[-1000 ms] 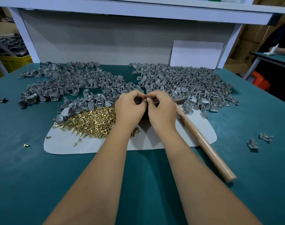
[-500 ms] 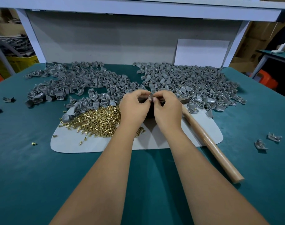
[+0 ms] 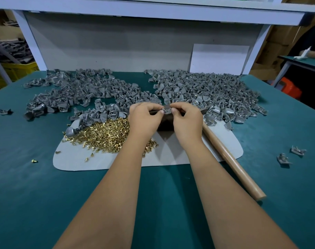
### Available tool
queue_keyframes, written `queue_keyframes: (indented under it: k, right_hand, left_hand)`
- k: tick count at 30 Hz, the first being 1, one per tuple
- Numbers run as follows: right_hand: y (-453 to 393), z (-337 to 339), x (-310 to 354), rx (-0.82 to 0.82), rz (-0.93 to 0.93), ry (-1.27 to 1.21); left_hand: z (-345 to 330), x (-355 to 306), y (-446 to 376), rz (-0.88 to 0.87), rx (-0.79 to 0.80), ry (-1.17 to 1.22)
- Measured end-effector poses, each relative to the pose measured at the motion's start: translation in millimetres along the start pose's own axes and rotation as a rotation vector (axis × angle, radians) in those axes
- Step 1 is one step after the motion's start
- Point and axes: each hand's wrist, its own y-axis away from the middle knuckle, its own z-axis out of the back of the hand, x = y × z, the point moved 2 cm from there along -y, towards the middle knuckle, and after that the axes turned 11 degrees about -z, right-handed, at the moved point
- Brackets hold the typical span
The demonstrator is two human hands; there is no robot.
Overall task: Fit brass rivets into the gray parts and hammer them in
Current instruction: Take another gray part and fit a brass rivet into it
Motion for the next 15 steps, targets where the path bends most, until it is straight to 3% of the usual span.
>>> queue_keyframes:
  k: [6, 15]
  right_hand:
    - [-6.0, 3.2, -1.2, 0.031, -0.077, -0.074]
    - [-7.4, 1.5, 5.3, 0.04, 0.032, 0.195]
  left_hand:
    - [1.4, 2.3, -1.4, -0.002, 0.032, 0.014]
    - [2.8, 1.4, -1.0, -0.036, 0.046, -0.058]
